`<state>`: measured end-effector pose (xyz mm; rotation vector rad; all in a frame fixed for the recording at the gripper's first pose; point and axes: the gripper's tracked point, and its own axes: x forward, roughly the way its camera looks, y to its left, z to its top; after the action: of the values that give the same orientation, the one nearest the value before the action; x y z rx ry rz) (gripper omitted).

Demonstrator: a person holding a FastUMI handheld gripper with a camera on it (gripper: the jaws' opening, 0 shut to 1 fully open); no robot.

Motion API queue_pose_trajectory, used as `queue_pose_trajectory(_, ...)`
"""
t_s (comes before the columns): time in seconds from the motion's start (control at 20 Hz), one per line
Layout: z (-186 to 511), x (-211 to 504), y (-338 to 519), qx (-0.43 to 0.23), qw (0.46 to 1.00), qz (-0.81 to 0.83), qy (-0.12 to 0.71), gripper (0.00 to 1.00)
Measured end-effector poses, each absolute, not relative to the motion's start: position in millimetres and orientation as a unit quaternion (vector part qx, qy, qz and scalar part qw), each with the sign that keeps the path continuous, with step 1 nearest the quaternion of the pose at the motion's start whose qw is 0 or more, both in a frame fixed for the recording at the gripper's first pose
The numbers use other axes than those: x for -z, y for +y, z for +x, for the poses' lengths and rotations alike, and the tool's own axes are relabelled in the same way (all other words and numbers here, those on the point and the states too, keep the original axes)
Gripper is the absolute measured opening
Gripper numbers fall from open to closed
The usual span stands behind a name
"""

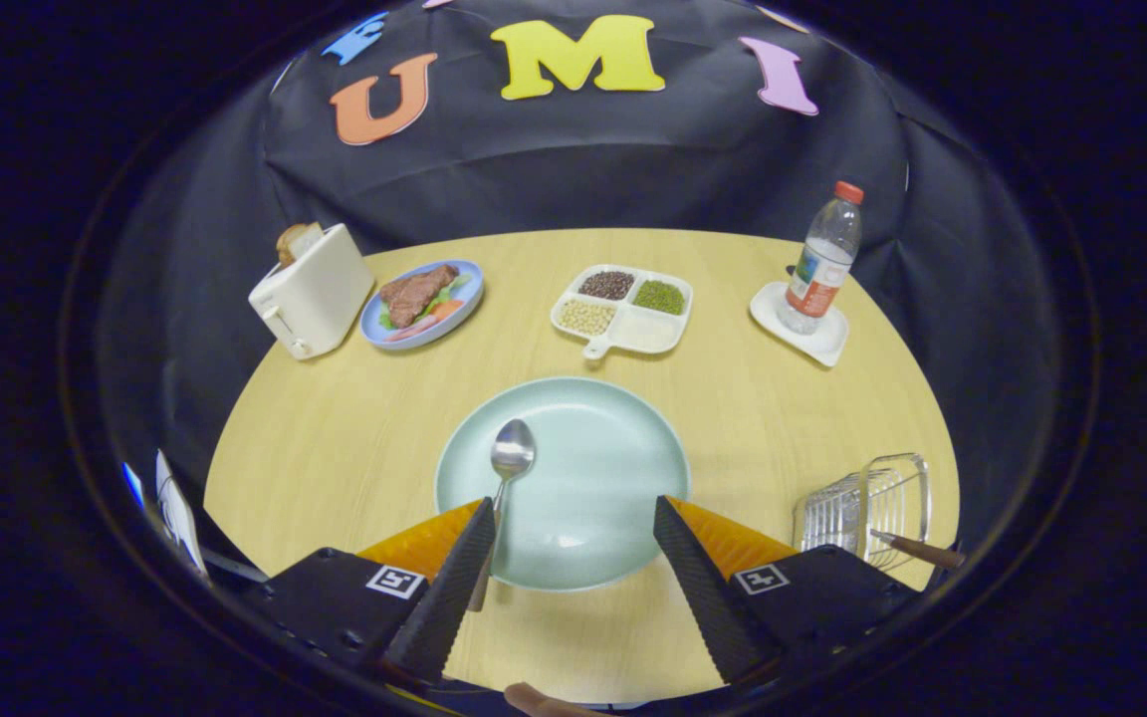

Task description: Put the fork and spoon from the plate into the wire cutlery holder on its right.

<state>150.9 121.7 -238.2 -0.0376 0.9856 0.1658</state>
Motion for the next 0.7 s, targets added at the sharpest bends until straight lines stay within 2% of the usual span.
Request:
queue_pose_trajectory(0.25, 159.6, 267.9, 149.0, -0.088, 0.865, -0.015, 0.494, 0.97)
queue_pose_trajectory(0.35, 162.6, 278.9, 158.6, -0.090, 0.860, -0.012, 0.502, 0.95)
queue_pose_trajectory(0.4, 163.9, 284.9, 162.5, -0.090, 0.858, -0.013, 0.506, 0.91)
queue_pose_trajectory(0.5, 163.5, 298.3, 169.5, -0.093, 0.850, -0.018, 0.518, 0.90)
queue_pose_trajectory(0.65, 160.9, 310.1, 178.5, -0.089, 0.843, -0.021, 0.529, 0.80)
queue_pose_trajectory(0.7, 159.9, 313.1, 177.5, -0.077, 0.842, -0.021, 0.534, 0.73)
